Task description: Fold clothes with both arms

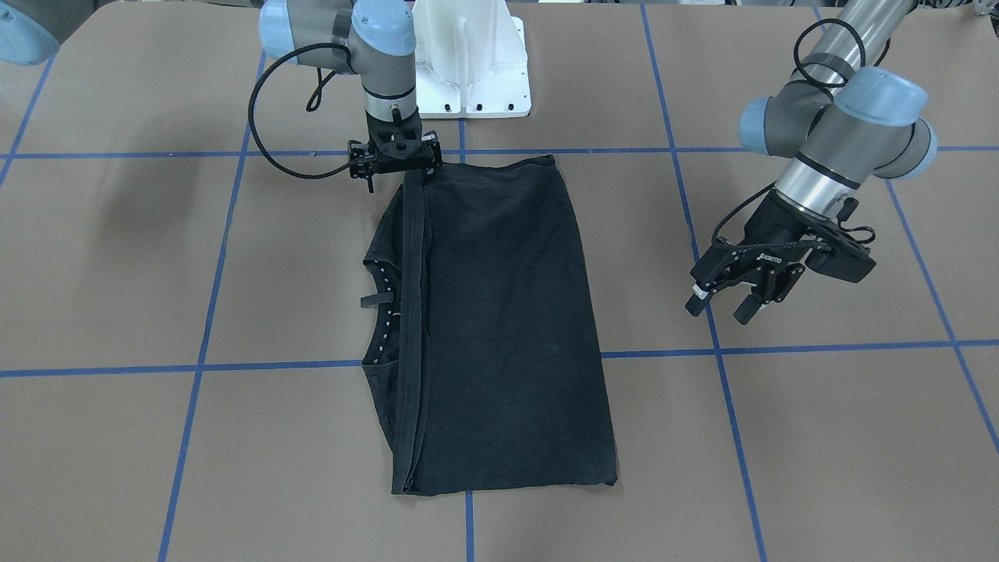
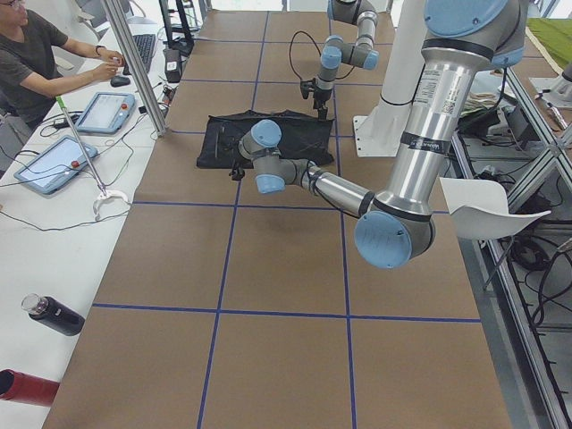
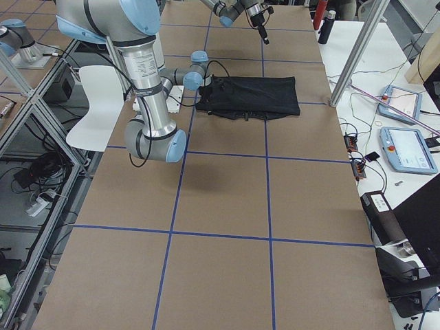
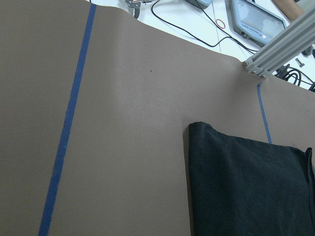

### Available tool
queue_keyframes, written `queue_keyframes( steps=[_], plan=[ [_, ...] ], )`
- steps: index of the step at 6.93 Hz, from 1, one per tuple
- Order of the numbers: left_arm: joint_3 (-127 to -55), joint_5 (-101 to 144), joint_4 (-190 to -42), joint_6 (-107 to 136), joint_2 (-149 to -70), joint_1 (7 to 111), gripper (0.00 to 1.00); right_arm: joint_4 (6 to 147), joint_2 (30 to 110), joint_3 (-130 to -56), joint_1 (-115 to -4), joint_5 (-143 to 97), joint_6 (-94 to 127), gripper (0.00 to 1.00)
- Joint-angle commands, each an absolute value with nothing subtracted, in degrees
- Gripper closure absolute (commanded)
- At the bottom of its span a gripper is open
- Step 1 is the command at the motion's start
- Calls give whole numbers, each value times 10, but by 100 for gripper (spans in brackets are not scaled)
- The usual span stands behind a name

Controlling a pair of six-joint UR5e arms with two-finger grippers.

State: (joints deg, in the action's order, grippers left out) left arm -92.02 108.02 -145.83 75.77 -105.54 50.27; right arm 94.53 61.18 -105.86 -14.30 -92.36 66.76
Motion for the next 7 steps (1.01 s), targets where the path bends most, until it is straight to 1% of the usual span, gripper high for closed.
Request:
queue_keyframes(
  steps=[1, 5, 7],
  plan=[
    [-920, 1080, -1458, 760, -1056, 503, 0, 963, 625, -1071, -146, -924, 663, 0],
    [-918, 1080, -1459, 761, -1056, 501, 0, 958, 593, -1069, -143, -925, 663, 0],
    [-920, 1080, -1459, 762, -1056, 501, 0, 960, 595, -1063, -127, -918, 664, 0]
  ],
)
